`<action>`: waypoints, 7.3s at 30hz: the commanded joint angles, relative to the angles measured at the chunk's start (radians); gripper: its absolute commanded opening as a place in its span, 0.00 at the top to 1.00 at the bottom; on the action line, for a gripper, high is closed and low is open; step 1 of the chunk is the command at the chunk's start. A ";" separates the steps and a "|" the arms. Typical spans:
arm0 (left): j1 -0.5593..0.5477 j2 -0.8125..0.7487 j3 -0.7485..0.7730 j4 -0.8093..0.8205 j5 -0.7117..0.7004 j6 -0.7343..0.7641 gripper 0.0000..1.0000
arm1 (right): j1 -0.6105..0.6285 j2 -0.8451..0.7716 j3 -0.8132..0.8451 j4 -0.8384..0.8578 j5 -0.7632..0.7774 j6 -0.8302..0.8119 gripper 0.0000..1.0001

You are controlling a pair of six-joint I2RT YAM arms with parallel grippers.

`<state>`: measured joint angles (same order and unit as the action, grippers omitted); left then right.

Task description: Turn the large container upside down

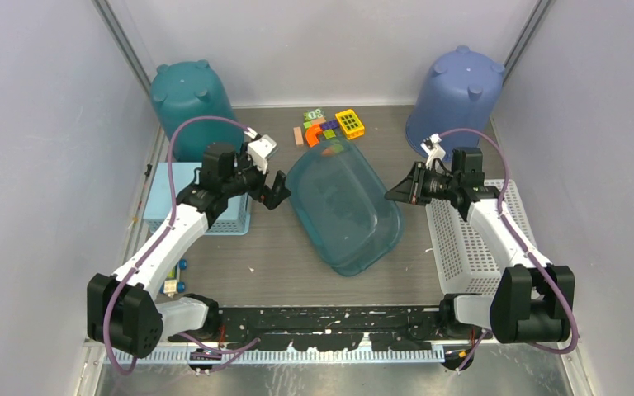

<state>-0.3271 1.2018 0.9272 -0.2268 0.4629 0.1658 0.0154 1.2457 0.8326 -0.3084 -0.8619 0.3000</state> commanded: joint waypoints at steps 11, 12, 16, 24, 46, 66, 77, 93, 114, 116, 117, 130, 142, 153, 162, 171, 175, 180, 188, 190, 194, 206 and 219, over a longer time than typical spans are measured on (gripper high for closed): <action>-0.004 -0.034 0.008 0.020 0.001 0.026 0.00 | -0.037 -0.022 -0.087 0.153 -0.003 0.019 0.99; -0.004 -0.036 0.005 0.018 0.003 0.031 0.00 | -0.039 -0.022 -0.093 0.157 -0.003 0.014 0.99; -0.004 -0.045 -0.006 0.006 0.012 0.049 0.00 | -0.039 -0.031 -0.122 0.184 -0.014 -0.020 0.99; -0.004 -0.055 -0.022 0.005 0.022 0.053 0.00 | -0.039 -0.054 -0.181 0.223 -0.036 -0.091 0.99; -0.055 -0.047 -0.120 -0.016 -0.114 0.235 0.00 | -0.038 -0.055 -0.196 0.218 0.179 -0.096 0.99; -0.164 0.124 -0.074 0.030 -0.291 0.196 0.00 | -0.038 -0.056 -0.198 0.221 0.167 -0.096 0.99; -0.177 0.183 -0.040 0.040 -0.323 0.174 0.00 | -0.039 -0.039 -0.203 0.228 0.155 -0.102 0.99; -0.181 0.244 0.001 0.050 -0.422 0.148 0.00 | -0.038 0.023 -0.233 0.295 0.084 -0.107 0.94; -0.182 0.259 0.026 0.049 -0.449 0.140 0.00 | -0.016 0.085 -0.117 0.206 0.061 -0.001 0.88; -0.182 0.261 0.027 0.049 -0.450 0.141 0.00 | -0.015 0.087 -0.127 0.220 0.053 0.018 0.88; -0.182 0.261 0.026 0.048 -0.452 0.140 0.00 | -0.015 0.086 -0.131 0.226 0.049 0.030 0.88; -0.182 0.279 0.028 0.047 -0.455 0.138 0.00 | 0.036 0.066 -0.196 0.333 -0.010 0.122 0.78; -0.182 0.272 0.022 0.046 -0.456 0.139 0.00 | 0.064 0.072 -0.211 0.360 -0.058 0.134 0.77; -0.182 0.203 0.008 0.013 -0.484 0.155 0.00 | 0.073 0.049 -0.220 0.354 -0.116 0.115 0.82; -0.182 0.119 -0.019 0.004 -0.494 0.163 0.00 | 0.073 0.047 -0.211 0.319 -0.114 0.088 0.79; -0.182 0.159 -0.008 0.012 -0.483 0.144 0.00 | 0.072 0.047 -0.215 0.316 -0.095 0.077 0.78; -0.182 0.183 0.002 0.012 -0.476 0.136 0.00 | 0.072 0.048 -0.222 0.317 -0.098 0.076 0.76; -0.182 0.200 0.016 0.012 -0.474 0.128 0.00 | 0.072 0.051 -0.227 0.321 -0.103 0.075 0.75; -0.179 0.171 0.044 -0.003 -0.440 0.095 0.00 | 0.073 0.050 -0.231 0.323 -0.103 0.071 0.75; -0.179 0.163 0.045 -0.003 -0.414 0.085 0.00 | 0.072 0.049 -0.231 0.322 -0.103 0.071 0.75; -0.179 0.175 0.040 -0.004 -0.392 0.078 0.00 | 0.072 0.047 -0.231 0.324 -0.103 0.071 0.75; -0.179 0.245 0.022 0.014 -0.412 0.080 0.00 | 0.073 0.052 -0.243 0.355 -0.102 0.086 0.67; -0.179 0.249 0.016 0.006 -0.392 0.068 0.00 | 0.072 0.063 -0.240 0.359 -0.064 0.096 0.53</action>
<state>-0.5022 1.4239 0.9443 -0.2054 0.0406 0.2447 0.0830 1.3327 0.5888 -0.0078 -0.9272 0.3935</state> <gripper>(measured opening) 0.996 0.442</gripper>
